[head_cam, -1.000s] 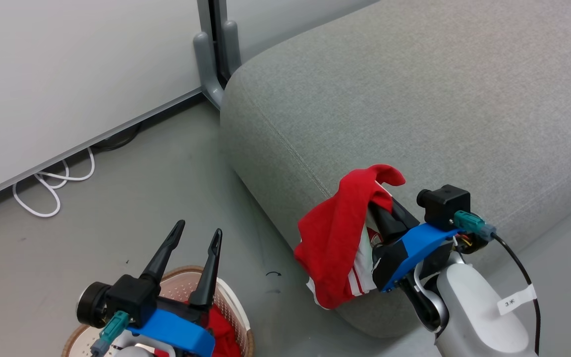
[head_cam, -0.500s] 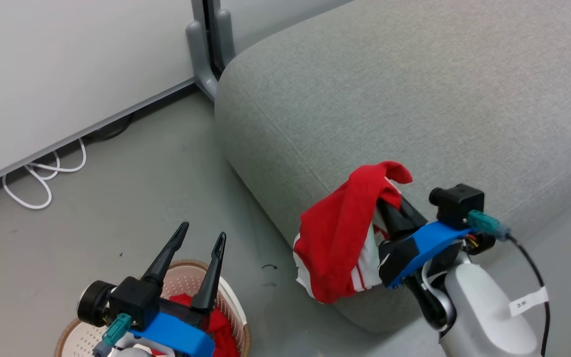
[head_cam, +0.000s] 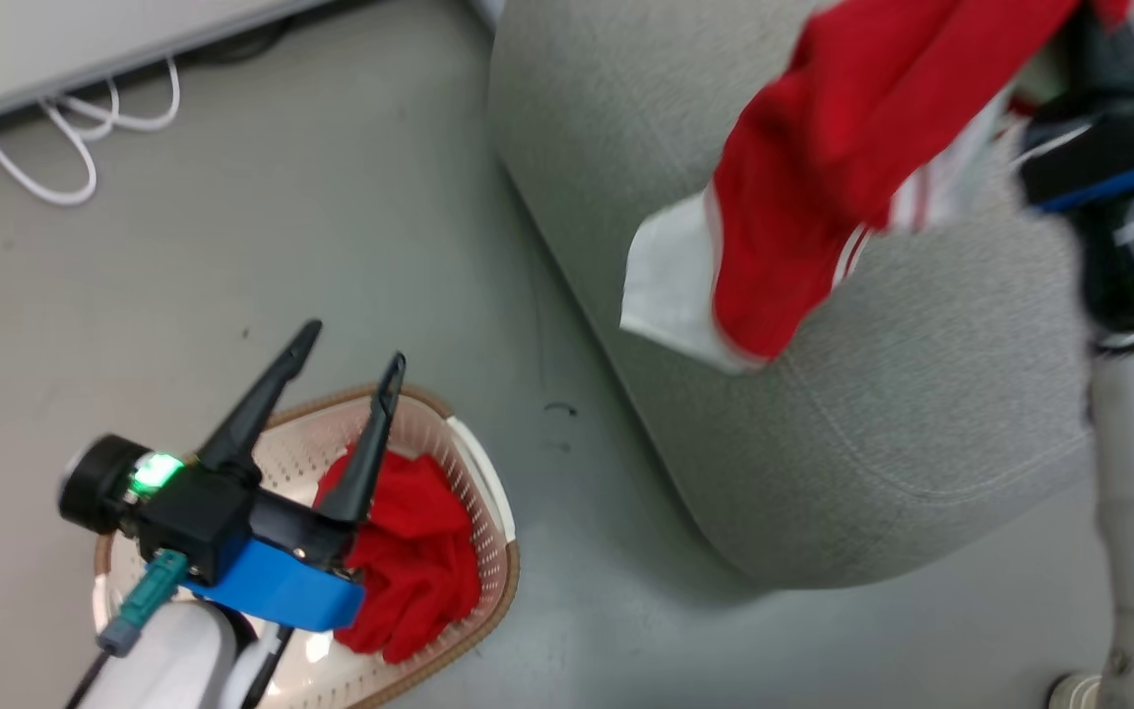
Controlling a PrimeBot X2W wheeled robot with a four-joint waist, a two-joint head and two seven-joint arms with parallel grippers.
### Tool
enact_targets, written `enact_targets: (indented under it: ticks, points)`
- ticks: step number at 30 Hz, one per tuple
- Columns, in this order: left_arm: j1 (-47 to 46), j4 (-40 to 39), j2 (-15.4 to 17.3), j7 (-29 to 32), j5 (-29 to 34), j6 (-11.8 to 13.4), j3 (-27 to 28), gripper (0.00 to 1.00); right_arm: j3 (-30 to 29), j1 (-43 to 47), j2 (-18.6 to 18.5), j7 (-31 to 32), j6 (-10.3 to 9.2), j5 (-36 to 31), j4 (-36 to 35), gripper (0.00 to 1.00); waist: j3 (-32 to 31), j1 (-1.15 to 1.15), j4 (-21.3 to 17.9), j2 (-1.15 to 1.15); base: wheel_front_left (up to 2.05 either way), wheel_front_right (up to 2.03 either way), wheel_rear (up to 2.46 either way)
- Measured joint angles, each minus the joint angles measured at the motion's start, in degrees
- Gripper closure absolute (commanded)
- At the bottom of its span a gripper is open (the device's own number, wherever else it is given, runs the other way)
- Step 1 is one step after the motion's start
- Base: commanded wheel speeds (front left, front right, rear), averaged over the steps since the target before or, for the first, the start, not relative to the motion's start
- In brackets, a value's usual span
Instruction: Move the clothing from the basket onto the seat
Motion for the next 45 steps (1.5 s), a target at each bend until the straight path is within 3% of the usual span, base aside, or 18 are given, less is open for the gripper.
enact_targets:
  ticks: [8, 15, 20, 27, 28, 29, 30, 37, 45]
  points:
    - [-3.7, -8.2, 3.5, 1.9, 2.1, 0.2, 1.0, 0.00, -20.5, -14.0, -4.3, 3.3, -0.01, 2.0, 0.9, 1.00, 11.7, 0.01, 3.6, 0.00, 0.00, 0.00, 0.00]
    - [-5.1, -13.9, 5.8, 3.0, 2.7, 0.8, 2.4, 0.00, -34.9, -24.0, -8.4, 2.6, -0.01, -2.4, 5.7, 1.00, 19.5, 0.00, 5.7, 0.00, 0.00, 0.00, 0.00]
    - [-5.3, -17.2, 7.2, 3.9, 3.3, 1.5, 3.2, 0.00, -40.6, -26.1, -8.4, 2.5, 0.00, -8.0, 10.2, 1.00, 24.0, 0.00, 6.5, 0.00, 0.00, 0.00, 0.00]
    - [-5.4, -18.3, 7.4, 4.1, 3.3, 1.9, 3.1, 0.00, -42.5, -22.4, -5.7, 3.2, -0.01, -14.8, 17.3, 1.00, 26.8, 0.00, 6.8, 0.00, 0.00, 0.00, 0.00]
    - [-5.4, -18.3, 7.4, 4.1, 3.3, 1.9, 3.1, 0.00, -42.8, -21.9, -5.5, 3.8, -0.01, -15.8, 18.3, 0.92, 26.8, 0.00, 6.9, 0.00, 0.00, 0.00, 0.00]
    - [-5.4, -18.3, 7.5, 4.0, 3.2, 1.9, 3.1, 0.00, -42.9, -21.7, -5.3, 4.4, -0.01, -16.5, 19.2, 0.62, 26.8, 0.00, 6.9, 0.00, 0.00, 0.00, 0.00]
    - [-5.4, -18.3, 7.5, 4.0, 3.2, 2.0, 3.1, 0.00, -42.9, -21.6, -5.1, 4.6, 0.00, -17.2, 19.9, 0.00, 26.8, 0.00, 6.9, 0.00, 0.00, 0.00, 0.00]
    - [-5.4, -16.8, 7.3, 3.1, 3.1, 2.1, 2.4, 0.00, -42.0, -21.2, -4.9, 4.1, 0.00, -21.1, 21.1, 0.00, 24.7, 0.00, 7.0, 0.00, 0.00, 0.00, 0.00]
    - [-5.4, -10.5, 3.3, 0.0, 1.6, 1.9, 0.1, 0.00, -36.0, -15.6, -6.4, 4.5, 0.01, -24.4, 22.5, 0.00, 18.3, -0.01, 7.9, 0.00, 0.00, 0.00, 0.00]
